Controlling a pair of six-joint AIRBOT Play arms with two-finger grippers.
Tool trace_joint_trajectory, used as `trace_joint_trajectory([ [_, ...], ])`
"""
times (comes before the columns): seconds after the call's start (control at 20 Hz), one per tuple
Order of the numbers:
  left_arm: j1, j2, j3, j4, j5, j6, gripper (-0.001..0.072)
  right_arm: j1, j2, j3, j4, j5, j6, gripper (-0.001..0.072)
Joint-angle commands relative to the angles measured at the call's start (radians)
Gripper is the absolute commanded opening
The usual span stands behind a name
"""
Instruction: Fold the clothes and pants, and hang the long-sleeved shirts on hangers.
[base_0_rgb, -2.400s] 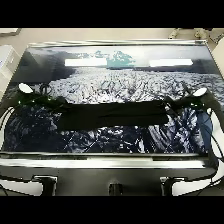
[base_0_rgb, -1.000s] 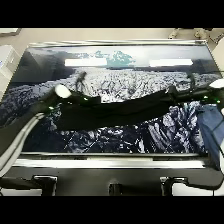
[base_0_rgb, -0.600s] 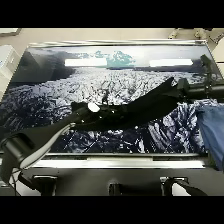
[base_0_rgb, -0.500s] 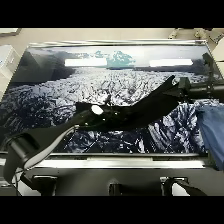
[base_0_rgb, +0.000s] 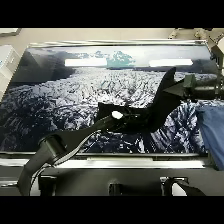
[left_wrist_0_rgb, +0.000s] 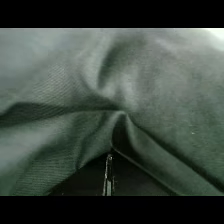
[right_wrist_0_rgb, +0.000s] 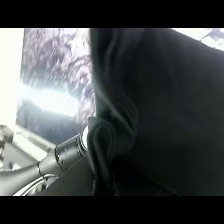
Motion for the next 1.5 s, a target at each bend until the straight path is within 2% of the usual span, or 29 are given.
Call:
trace_joint_trajectory([
  [0.0, 0.07, -0.033, 0.05, 0.054, -0.206, 0.123, 0.0022, 0.031, -0.018, -0.001, -0.063, -0.079, -0.002, 0.0036],
  [0.05, 0.122, -0.008, 0.05, 0.171, -0.275, 0.126, 0.0021, 0.061, -0.041, -0.001, -0.075, -0.086, -0.002, 0.0036],
  [0.2, 0.29, 0.137, 0.05, 0.685, -0.445, -0.01, 0.0022, 0.201, -0.12, -0.001, -0.074, -0.163, -0.02, 0.0036],
  [0.25, 0.347, 0.195, 0.05, 0.809, -0.497, -0.031, 0.0022, 0.256, -0.147, -0.001, -0.064, -0.209, -0.019, 0.0036],
  [0.3, 0.411, 0.257, 0.05, 0.911, -0.545, -0.042, 0.0022, 0.309, -0.172, -0.001, -0.047, -0.251, -0.019, 0.0036],
  [0.4, 0.534, 0.374, 0.05, 1.012, -0.612, -0.044, 0.0023, 0.422, -0.231, -0.001, -0.018, -0.336, -0.013, 0.0036],
  [0.65, 0.735, 0.629, 0.05, 1.024, -0.666, -0.039, 0.0024, 0.673, -0.463, -0.001, -0.025, -0.552, 0.087, 0.0039],
  [0.7, 0.748, 0.673, 0.05, 1.024, -0.666, -0.039, 0.0024, 0.711, -0.519, -0.001, -0.024, -0.585, 0.122, 0.0103],
  [0.8, 0.752, 0.741, 0.049, 1.024, -0.666, -0.027, 0.0024, 0.764, -0.624, -0.001, 0.005, -0.629, 0.196, 0.0628],
  [0.9, 0.75, 0.789, 0.05, 1.024, -0.675, -0.023, 0.0025, 0.749, -0.657, -0.001, 0.031, -0.596, 0.183, 0.0655],
  [1.05, 0.758, 0.824, 0.049, 1.025, -0.713, 0.009, 0.0025, 0.576, -0.588, 0.001, -0.037, -0.449, 0.132, 0.0656],
  [1.3, 0.769, 0.829, 0.049, 1.025, -0.735, 0.025, 0.0025, 0.15, -0.455, -0.011, -0.393, -0.145, 0.179, 0.0653],
  [1.4, 0.769, 0.829, 0.049, 1.025, -0.736, 0.024, 0.0025, 0.049, -0.455, -0.098, -0.397, -0.107, 0.172, 0.0653],
  [1.45, 0.769, 0.829, 0.049, 1.025, -0.736, 0.024, 0.0025, 0.029, -0.457, -0.156, -0.364, -0.129, 0.129, 0.0652],
])
